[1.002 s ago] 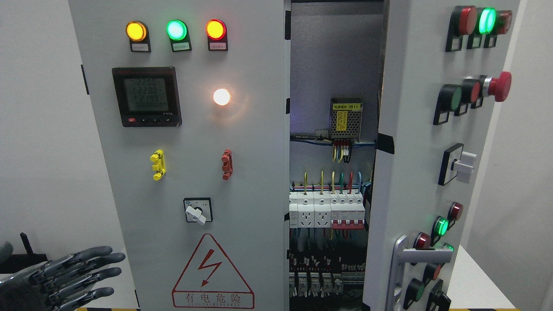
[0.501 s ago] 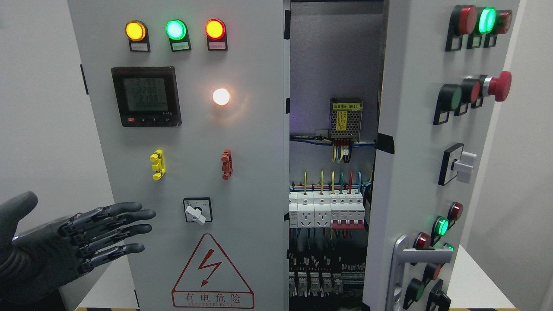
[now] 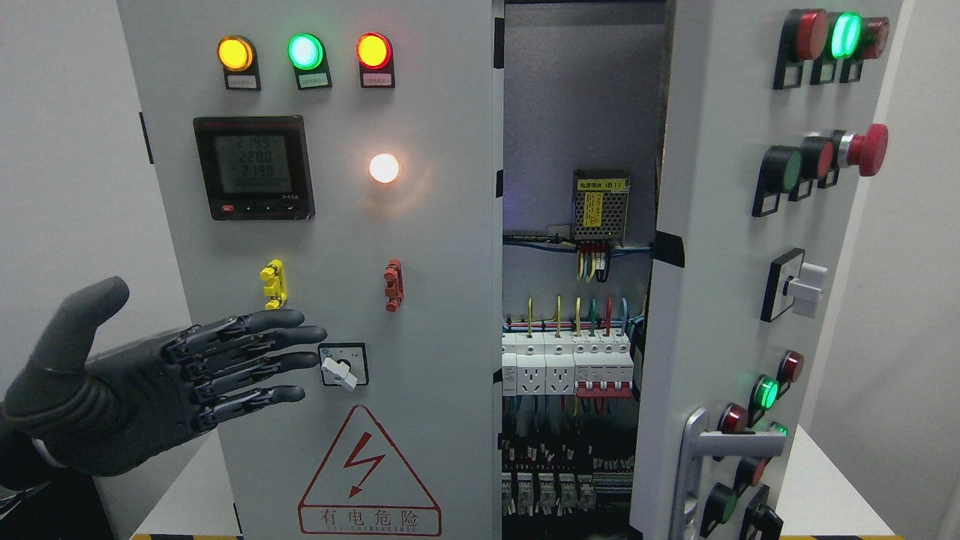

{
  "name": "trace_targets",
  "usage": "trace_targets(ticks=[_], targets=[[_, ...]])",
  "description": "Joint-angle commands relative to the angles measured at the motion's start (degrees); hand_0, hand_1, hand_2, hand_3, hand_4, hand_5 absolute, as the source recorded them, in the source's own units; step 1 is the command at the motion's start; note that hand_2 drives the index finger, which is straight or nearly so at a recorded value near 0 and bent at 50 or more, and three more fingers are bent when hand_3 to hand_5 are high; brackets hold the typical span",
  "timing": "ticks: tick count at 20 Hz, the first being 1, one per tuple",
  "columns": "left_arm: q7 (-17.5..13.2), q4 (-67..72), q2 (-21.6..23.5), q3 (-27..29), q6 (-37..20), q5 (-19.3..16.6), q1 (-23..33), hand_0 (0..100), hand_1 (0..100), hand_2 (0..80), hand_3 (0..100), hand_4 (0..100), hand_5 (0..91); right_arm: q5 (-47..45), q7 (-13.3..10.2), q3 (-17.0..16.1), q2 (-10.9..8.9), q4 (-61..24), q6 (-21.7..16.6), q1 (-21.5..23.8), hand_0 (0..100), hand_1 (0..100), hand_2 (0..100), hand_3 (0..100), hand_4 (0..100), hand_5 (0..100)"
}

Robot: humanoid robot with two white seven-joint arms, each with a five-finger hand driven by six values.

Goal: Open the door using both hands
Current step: 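Raise the left hand toward the gap beside the button door, then insert the left hand fingers behind the button door's inner edge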

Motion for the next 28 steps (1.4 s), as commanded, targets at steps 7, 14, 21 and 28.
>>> trace_targets(ticks=[7,14,21,28], targets=[[0.1,2.8,-8.6,-30.3,0.0,5.7,-19.3,0,0,0.0,0,3,0.0,0.0,0.0,0.0,-0.02,0.0,0.0,0.0,0,0,0,0,0,0],[8.4,5.2,-19.3,-30.0,0.0,5.6,-21.1,0,0,0.0,0,3,0.0,0.0,0.0,0.0,0.07,0.0,0.0,0.0,0,0,0,0,0,0],[10.7,5.7,-27.0,-28.5,0.0,5.6,-23.1,0,0,0.0,0,3,0.0,0.1,0.0,0.0,0.07,0.0,0.0,0.0,0,0,0,0,0,0],[10.7,10.7,-36.3,-25.3,1.1,5.6,-26.2,0,0,0.0,0,3,0.0,0.0,0.0,0.0,-0.02,0.0,0.0,0.0,0,0,0,0,0,0]])
